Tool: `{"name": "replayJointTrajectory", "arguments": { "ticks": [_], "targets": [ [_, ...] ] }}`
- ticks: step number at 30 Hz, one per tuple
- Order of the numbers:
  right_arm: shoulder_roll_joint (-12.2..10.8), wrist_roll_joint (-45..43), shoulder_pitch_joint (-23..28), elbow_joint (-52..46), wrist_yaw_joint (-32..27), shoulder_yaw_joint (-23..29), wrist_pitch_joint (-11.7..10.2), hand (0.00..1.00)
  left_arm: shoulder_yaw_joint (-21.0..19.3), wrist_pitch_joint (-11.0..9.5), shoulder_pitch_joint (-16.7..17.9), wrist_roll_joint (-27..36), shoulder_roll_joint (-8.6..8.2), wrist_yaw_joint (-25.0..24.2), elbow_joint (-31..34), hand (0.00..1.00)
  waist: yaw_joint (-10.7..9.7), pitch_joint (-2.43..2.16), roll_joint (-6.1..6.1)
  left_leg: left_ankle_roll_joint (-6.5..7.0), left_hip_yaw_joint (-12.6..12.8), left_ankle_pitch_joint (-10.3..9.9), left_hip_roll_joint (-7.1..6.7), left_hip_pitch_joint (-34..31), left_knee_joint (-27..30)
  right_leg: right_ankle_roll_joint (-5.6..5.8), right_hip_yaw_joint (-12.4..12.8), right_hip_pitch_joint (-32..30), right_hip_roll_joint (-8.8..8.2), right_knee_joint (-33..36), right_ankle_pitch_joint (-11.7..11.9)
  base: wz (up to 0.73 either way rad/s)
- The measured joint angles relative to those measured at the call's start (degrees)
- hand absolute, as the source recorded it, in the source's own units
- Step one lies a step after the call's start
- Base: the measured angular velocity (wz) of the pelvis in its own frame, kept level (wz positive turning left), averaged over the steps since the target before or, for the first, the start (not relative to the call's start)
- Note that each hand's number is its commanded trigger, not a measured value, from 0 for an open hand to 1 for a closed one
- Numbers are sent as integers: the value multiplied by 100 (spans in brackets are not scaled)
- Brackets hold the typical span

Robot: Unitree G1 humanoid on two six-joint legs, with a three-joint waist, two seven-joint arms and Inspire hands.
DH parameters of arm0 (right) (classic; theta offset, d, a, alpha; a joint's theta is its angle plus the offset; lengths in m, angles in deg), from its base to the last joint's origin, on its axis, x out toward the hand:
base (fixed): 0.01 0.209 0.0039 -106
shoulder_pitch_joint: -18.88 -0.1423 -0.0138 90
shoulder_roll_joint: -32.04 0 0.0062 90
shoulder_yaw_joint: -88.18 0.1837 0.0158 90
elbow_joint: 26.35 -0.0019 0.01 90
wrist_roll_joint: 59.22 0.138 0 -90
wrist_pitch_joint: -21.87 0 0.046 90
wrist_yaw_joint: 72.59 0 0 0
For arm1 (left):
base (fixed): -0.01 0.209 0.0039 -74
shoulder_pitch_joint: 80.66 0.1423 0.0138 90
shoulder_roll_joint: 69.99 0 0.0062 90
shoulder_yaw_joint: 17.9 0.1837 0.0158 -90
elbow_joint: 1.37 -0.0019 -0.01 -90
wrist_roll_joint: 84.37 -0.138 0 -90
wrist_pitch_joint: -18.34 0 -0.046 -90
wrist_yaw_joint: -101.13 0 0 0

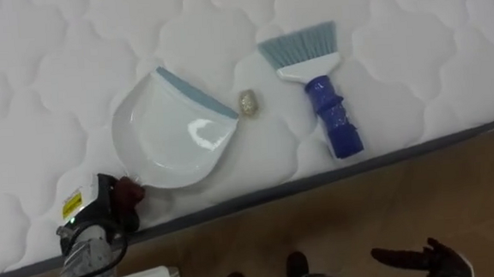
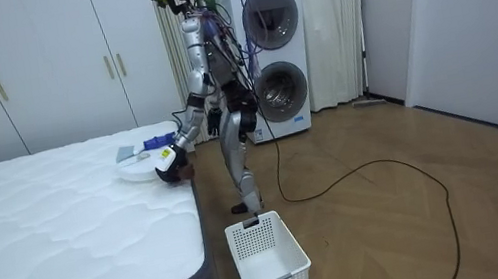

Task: Clean bed

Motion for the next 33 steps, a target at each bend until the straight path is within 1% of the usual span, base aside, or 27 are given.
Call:
{"name": "replayJointTrajectory", "arguments": {
  "ticks": [2, 4, 6, 10, 12, 13, 15, 20, 24, 26, 28, 30, 31, 33],
  "targets": [
    [75, 123, -122, -51, -123, 140, -59, 0, 175, -1, 85, -5, 76, 5, 92, 100, -5, -1, 1, 2, 31, 1, -1, 3, -5, 0, 48, -28, -1, 33, 0, -7],
    [122, 155, -199, -242, -297, 181, -156, 0, 191, -10, 176, -60, 82, 5, 185, 100, 6, -1, 1, 2, 41, 1, 5, 2, -2, 0, 56, -29, 0, 32, -1, -2],
    [144, 188, -246, -518, -460, 211, -358, 0, 241, -37, 295, -181, 87, 5, 309, 100, 5, -2, 0, 2, 53, 2, 11, -1, 0, -1, 54, -36, 1, 28, -1, 0],
    [152, 224, -333, -989, -759, 208, -420, 0, 397, -100, 316, -237, 92, 0, 311, 100, 20, -12, -17, 2, 106, 2, 10, 1, -1, -1, 89, -73, -4, 72, 0, -4],
    [156, 123, -352, -1223, -993, 215, -573, 0, 405, -196, 319, -263, 95, 1, 289, 100, 20, -26, -34, 3, 111, 3, 5, 5, 16, -1, 129, -90, -9, 131, -1, 0],
    [162, 64, -355, -1294, -1085, 222, -603, 0, 405, -221, 316, -269, 95, 1, 265, 100, 20, -26, -35, 4, 111, 3, 5, 4, 16, -1, 129, -91, -9, 129, -1, 0],
    [163, -332, -345, -1499, -1402, 226, -786, 0, 405, -230, 332, -275, 99, -36, 224, 100, 17, -28, -39, 4, 111, 3, 6, 7, 19, -2, 142, -92, -7, 134, 0, 0],
    [165, -982, -355, -2107, -1921, 208, -862, 0, 405, -227, 335, -289, 115, -92, 229, 100, 24, -31, -42, 4, 117, 3, 6, 2, -12, -3, 140, -113, -9, 140, 0, 0],
    [184, -1448, -368, -2649, -2316, 191, -931, 0, 450, -232, 436, -195, 120, -191, 223, 100, 31, -32, -45, 3, 118, 4, 6, 1, -17, -7, 111, -113, -15, 142, -3, 0],
    [187, -1618, -375, -2800, -2415, 146, -1050, 0, 509, -242, 460, -156, 123, -268, 218, 100, 24, -38, -55, 3, 116, 4, 5, 2, -8, -7, 132, -110, -13, 138, -3, 0],
    [188, -1753, -378, -2981, -2479, 86, -1100, 0, 518, -265, 464, -96, 126, -357, 183, 100, 34, -38, -60, 4, 115, 5, 5, 1, 8, -7, 137, -105, -12, 133, -3, 0],
    [189, -1974, -451, -3031, -2565, -71, -1206, 0, 537, -277, 461, 37, 136, -494, 117, 100, 74, -39, -63, 5, 144, 5, 6, 6, -4, -7, 164, -116, -10, 136, -3, -5],
    [187, -2074, -470, -3033, -2584, -102, -1209, 0, 536, -282, 454, 57, 137, -531, 107, 100, 80, -39, -63, 5, 153, 6, 8, 6, -6, -7, 167, -120, -10, 136, -3, -8],
    [188, -2366, -504, -3076, -2616, -134, -1236, 0, 530, -293, 436, 46, 139, -678, 90, 100, 207, -39, -69, 5, 202, 5, 21, 14, -66, -7, 205, -137, 4, 135, -3, -10]
  ]
}}
